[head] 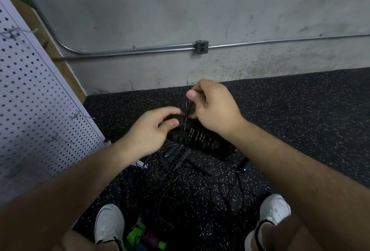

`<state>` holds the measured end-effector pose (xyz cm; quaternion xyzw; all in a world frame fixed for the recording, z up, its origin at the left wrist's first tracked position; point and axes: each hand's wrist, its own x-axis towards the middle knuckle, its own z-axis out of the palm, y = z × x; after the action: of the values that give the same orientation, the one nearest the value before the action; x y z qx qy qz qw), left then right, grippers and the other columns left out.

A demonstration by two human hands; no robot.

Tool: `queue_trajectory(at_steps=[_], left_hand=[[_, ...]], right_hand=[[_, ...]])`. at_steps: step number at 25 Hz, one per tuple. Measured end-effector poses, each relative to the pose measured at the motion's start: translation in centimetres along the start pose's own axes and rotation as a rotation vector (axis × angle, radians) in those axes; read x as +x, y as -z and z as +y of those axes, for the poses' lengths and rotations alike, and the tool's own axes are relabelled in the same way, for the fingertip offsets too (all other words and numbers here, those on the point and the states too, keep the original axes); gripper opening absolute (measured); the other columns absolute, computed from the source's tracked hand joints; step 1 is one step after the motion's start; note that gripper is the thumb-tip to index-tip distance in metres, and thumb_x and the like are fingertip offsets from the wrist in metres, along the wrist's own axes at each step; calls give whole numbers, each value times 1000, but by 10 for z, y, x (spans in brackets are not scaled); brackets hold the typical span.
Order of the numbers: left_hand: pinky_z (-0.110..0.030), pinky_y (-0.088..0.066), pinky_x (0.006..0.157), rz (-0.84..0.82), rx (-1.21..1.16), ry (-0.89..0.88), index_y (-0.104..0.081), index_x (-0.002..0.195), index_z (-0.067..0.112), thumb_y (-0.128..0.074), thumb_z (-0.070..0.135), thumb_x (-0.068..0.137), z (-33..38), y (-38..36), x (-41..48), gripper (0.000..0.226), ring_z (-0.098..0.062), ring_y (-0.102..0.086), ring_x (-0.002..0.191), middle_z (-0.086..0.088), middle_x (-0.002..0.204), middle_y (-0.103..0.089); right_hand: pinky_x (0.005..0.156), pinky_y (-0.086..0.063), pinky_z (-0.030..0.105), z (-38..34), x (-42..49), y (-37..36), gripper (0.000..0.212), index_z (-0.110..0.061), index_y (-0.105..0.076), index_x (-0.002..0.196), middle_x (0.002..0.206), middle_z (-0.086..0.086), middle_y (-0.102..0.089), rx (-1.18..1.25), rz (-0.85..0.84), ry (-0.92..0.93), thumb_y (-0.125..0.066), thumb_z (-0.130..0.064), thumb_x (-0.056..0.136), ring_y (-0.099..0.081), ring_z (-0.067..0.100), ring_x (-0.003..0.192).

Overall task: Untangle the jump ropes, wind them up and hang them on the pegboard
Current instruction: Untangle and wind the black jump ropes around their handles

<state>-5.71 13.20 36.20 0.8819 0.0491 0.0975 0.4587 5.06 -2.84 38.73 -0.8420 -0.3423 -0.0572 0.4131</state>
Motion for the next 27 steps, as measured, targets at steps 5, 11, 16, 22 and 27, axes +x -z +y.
queue_trajectory(at_steps=[5, 11, 16, 22, 27], left_hand=[[-2, -43, 83, 31, -47, 37, -66, 104, 42, -62, 8, 98, -9, 1, -3, 34, 10, -65, 96, 28, 96, -72], [-21, -50, 91, 143, -157, 152, -71, 107, 33, -58, 12, 102, -36, 29, -9, 25, 0, -69, 98, 14, 100, -76], [-20, -48, 99, 142, -168, 188, -67, 127, 21, -61, 20, 101, -61, 42, -25, 27, -2, -66, 111, 6, 119, -72], [-33, -45, 110, 121, 46, 277, -61, 137, 22, -56, 28, 103, -130, 13, -53, 35, -10, -58, 123, 2, 134, -63], [-32, -43, 109, -75, 102, 520, -55, 143, 24, -57, 33, 102, -198, -48, -97, 42, -16, -54, 129, 3, 142, -58]], right_hand=[[72, -59, 37, 0, -7, -9, 18, -14, -66, 102, 90, -4, -68, 125, 6, -37, -60, -32, 100, -70, 7, 70], [102, -49, 40, 5, -33, -36, 55, -29, -50, 144, 139, -3, -58, -277, -171, 353, -62, -52, 94, -58, 18, 122], [100, -50, 46, -2, -45, -74, 74, -32, -32, 156, 147, 1, -50, -378, -317, 319, -65, -49, 91, -52, 29, 128], [95, -51, 43, 12, -79, -150, 77, -32, -26, 157, 146, 1, -45, -272, -455, 74, -63, -51, 93, -50, 27, 126], [88, -55, 47, 61, -150, -220, 86, -33, -22, 157, 145, 6, -40, -218, -638, -122, -70, -51, 88, -54, 32, 123]])
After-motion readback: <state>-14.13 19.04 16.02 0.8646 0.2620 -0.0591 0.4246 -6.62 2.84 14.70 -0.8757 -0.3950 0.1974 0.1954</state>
